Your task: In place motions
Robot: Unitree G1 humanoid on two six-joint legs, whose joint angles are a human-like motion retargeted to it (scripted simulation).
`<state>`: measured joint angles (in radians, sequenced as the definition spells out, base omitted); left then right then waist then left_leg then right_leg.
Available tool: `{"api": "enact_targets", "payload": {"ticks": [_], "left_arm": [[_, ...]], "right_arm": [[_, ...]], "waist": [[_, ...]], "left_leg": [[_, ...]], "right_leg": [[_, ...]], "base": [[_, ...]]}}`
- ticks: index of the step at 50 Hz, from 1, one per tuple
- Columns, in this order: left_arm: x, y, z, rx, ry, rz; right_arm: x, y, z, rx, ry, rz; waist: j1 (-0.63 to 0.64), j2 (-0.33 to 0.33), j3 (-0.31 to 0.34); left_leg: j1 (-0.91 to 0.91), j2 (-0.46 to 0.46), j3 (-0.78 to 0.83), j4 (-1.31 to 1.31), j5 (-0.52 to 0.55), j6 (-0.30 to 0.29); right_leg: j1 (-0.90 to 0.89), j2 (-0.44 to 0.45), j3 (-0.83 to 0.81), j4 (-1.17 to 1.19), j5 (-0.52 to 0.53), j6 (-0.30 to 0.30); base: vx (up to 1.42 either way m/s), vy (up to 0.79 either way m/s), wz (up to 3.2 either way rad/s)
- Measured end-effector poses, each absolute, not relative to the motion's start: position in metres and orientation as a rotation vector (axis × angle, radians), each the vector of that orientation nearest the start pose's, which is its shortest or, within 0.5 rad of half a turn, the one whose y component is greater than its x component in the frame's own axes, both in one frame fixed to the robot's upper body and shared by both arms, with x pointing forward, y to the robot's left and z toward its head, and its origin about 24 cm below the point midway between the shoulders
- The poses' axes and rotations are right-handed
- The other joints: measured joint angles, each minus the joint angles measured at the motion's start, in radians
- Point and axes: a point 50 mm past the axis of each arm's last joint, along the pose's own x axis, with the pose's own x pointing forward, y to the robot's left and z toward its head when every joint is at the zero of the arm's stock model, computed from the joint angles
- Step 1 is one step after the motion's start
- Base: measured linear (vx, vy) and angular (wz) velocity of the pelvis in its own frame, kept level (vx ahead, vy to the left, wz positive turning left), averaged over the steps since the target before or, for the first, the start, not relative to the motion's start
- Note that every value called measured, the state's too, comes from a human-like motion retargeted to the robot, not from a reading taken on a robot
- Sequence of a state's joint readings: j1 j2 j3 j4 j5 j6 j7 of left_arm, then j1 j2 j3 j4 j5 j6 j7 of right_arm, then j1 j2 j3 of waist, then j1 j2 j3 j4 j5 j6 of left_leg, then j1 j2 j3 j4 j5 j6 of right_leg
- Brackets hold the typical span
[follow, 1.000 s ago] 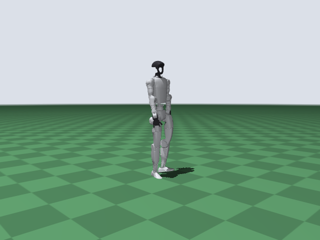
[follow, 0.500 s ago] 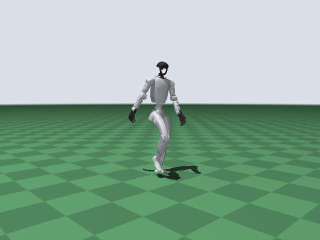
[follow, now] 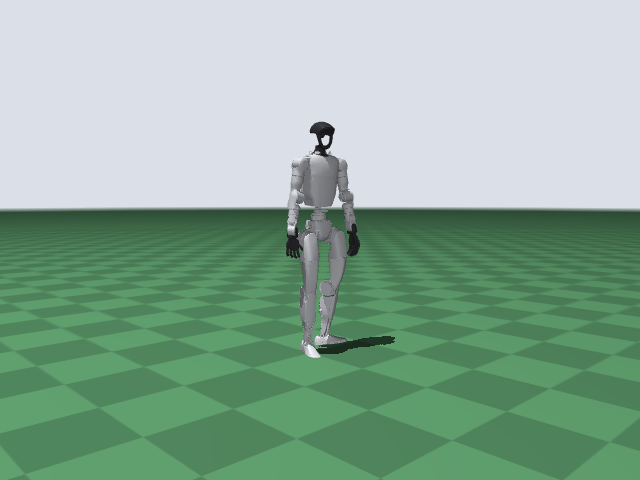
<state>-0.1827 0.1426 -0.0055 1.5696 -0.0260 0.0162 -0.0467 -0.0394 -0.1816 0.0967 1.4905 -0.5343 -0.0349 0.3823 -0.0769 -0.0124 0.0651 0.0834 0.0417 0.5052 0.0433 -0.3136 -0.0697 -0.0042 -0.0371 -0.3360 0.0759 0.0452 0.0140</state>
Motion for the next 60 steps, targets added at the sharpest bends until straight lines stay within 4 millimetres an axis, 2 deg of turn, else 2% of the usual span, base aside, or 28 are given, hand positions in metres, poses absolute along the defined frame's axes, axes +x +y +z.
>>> {"api": "enact_targets", "payload": {"ticks": [3,7,10,13,15,17,20,22,25,27,31,33,36,39,42,45,51,53,55,58,60], "left_arm": [[0.074,0.210,-0.171,0.025,1.424,0.147],[0.046,0.212,-0.175,-0.116,1.458,0.281],[0.012,0.212,-0.177,-0.164,1.517,0.337],[-0.039,0.205,-0.175,-0.177,1.658,0.359],[-0.071,0.200,-0.170,-0.180,1.773,0.334],[-0.099,0.199,-0.163,-0.171,1.881,0.284],[-0.137,0.197,-0.150,-0.178,2.031,0.191],[-0.157,0.191,-0.143,-0.191,2.112,0.148],[-0.180,0.181,-0.133,-0.237,2.185,0.078],[-0.191,0.178,-0.127,-0.263,2.214,0.031],[-0.200,0.174,-0.123,-0.293,2.240,0.045],[-0.195,0.173,-0.126,-0.306,2.219,0.081],[-0.182,0.173,-0.133,-0.322,2.168,0.101],[-0.169,0.172,-0.139,-0.341,2.121,0.103],[-0.159,0.173,-0.143,-0.358,2.078,0.132],[-0.146,0.181,-0.149,-0.357,2.017,0.204],[-0.102,0.207,-0.162,-0.319,1.832,0.381],[-0.086,0.215,-0.165,-0.311,1.767,0.422],[-0.070,0.223,-0.168,-0.303,1.708,0.448],[-0.052,0.229,-0.169,-0.277,1.654,0.450],[-0.044,0.230,-0.170,-0.261,1.634,0.439]], "right_arm": [[0.025,-0.205,-0.174,-0.344,1.589,0.617],[0.001,-0.205,-0.173,-0.183,1.711,0.531],[-0.006,-0.202,-0.172,-0.084,1.751,0.455],[0.007,-0.195,-0.173,-0.069,1.729,0.438],[0.028,-0.186,-0.173,-0.069,1.681,0.468],[0.061,-0.173,-0.171,-0.056,1.589,0.521],[0.117,-0.152,-0.161,-0.024,1.432,0.600],[0.158,-0.137,-0.148,-0.021,1.300,0.625],[0.217,-0.114,-0.119,-0.033,1.086,0.683],[0.249,-0.101,-0.097,-0.027,0.956,0.720],[0.298,-0.084,-0.050,-0.019,0.722,0.784],[0.315,-0.085,-0.032,-0.071,0.645,0.780],[0.329,-0.093,-0.020,-0.152,0.598,0.730],[0.324,-0.094,-0.026,-0.184,0.614,0.718],[0.304,-0.090,-0.049,-0.176,0.689,0.742],[0.273,-0.091,-0.078,-0.153,0.806,0.751],[0.199,-0.112,-0.129,-0.092,1.118,0.715],[0.178,-0.118,-0.139,-0.085,1.193,0.700],[0.160,-0.122,-0.147,-0.089,1.246,0.690],[0.140,-0.130,-0.155,-0.088,1.300,0.683],[0.128,-0.136,-0.159,-0.088,1.336,0.675]], "waist": [[-0.022,0.010,-0.005],[-0.023,0.018,-0.001],[-0.005,0.016,0.003],[0.011,-0.003,0.010],[0.027,-0.024,0.016],[0.052,-0.024,0.034],[0.127,-0.021,0.078],[0.201,-0.010,0.109],[0.316,-0.030,0.151],[0.387,-0.057,0.177],[0.475,-0.089,0.237],[0.503,-0.101,0.263],[0.520,-0.101,0.264],[0.490,-0.097,0.211],[0.418,-0.095,0.133],[0.325,-0.082,0.070],[0.175,-0.070,-0.012],[0.139,-0.063,-0.035],[0.102,-0.041,-0.051],[0.058,-0.008,-0.068],[0.028,0.011,-0.085]], "left_leg": [[-0.011,0.015,-0.015,0.008,0.007,-0.007],[-0.009,0.035,-0.025,0.048,-0.006,-0.023],[-0.022,0.047,-0.045,0.122,-0.014,-0.029],[-0.083,0.071,-0.027,0.305,0.073,0.008],[-0.218,0.136,-0.041,0.573,0.178,0.047],[-0.361,0.224,-0.038,0.840,0.265,0.138],[-0.538,0.401,0.021,1.240,0.139,0.186],[-0.695,0.438,-0.023,1.423,0.102,0.179],[-0.913,0.443,-0.068,1.596,0.062,0.146],[-1.021,0.417,-0.079,1.637,0.045,0.135],[-1.118,0.379,-0.071,1.638,0.016,0.176],[-1.119,0.361,-0.073,1.621,0.009,0.193],[-1.074,0.354,-0.082,1.583,0.004,0.199],[-1.002,0.348,-0.099,1.523,0.011,0.179],[-0.902,0.334,-0.113,1.445,0.027,0.138],[-0.761,0.288,-0.133,1.327,0.052,0.111],[-0.419,0.134,-0.164,0.896,0.099,0.066],[-0.297,0.096,-0.165,0.679,0.122,0.060],[-0.169,0.059,-0.169,0.417,0.127,0.003],[-0.034,0.036,-0.136,0.160,0.030,-0.032],[-0.006,0.028,-0.141,0.067,0.028,-0.031]], "right_leg": [[0.002,0.004,-0.025,0.007,-0.015,-0.002],[0.021,0.009,-0.038,0.012,-0.040,-0.011],[0.040,0.006,-0.033,0.016,-0.055,-0.018],[0.055,-0.028,-0.024,0.030,-0.067,-0.015],[0.054,-0.061,-0.019,0.039,-0.073,-0.010],[0.049,-0.061,-0.025,0.059,-0.085,-0.013],[0.058,-0.032,-0.018,0.082,-0.094,-0.049],[0.066,-0.005,0.011,0.089,-0.095,-0.080],[0.065,-0.024,0.095,0.133,-0.119,-0.102],[0.047,-0.055,0.146,0.171,-0.128,-0.118],[0.025,-0.104,0.191,0.235,-0.141,-0.141],[0.020,-0.121,0.200,0.252,-0.146,-0.144],[0.016,-0.125,0.196,0.242,-0.139,-0.137],[0.006,-0.110,0.170,0.201,-0.124,-0.124],[0.004,-0.097,0.125,0.159,-0.115,-0.107],[0.021,-0.086,0.067,0.125,-0.112,-0.088],[0.057,-0.073,-0.045,0.079,-0.111,-0.055],[0.063,-0.060,-0.074,0.068,-0.113,-0.049],[0.067,-0.030,-0.101,0.061,-0.117,-0.046],[0.077,0.012,-0.131,0.052,-0.122,-0.040],[0.081,0.029,-0.145,0.041,-0.119,-0.031]], "base": [[-0.01,-0.21,0.38],[0.03,-0.13,0.15],[0.03,-0.18,-0.10],[0.01,-0.14,-0.10],[-0.10,-0.20,0.04],[-0.12,-0.23,-0.02],[-0.06,-0.18,-0.35],[-0.12,-0.08,-0.89],[-0.10,-0.03,-1.40],[-0.03,0.01,-1.25],[0.01,0.00,-0.61],[-0.05,-0.06,-0.18],[-0.05,-0.05,0.11],[0.02,-0.03,0.55],[0.13,0.02,0.87],[0.16,0.03,1.03],[0.13,0.05,0.95],[0.11,0.06,0.70],[0.08,0.12,0.61],[0.09,0.18,0.46],[0.13,0.27,0.42]]}}
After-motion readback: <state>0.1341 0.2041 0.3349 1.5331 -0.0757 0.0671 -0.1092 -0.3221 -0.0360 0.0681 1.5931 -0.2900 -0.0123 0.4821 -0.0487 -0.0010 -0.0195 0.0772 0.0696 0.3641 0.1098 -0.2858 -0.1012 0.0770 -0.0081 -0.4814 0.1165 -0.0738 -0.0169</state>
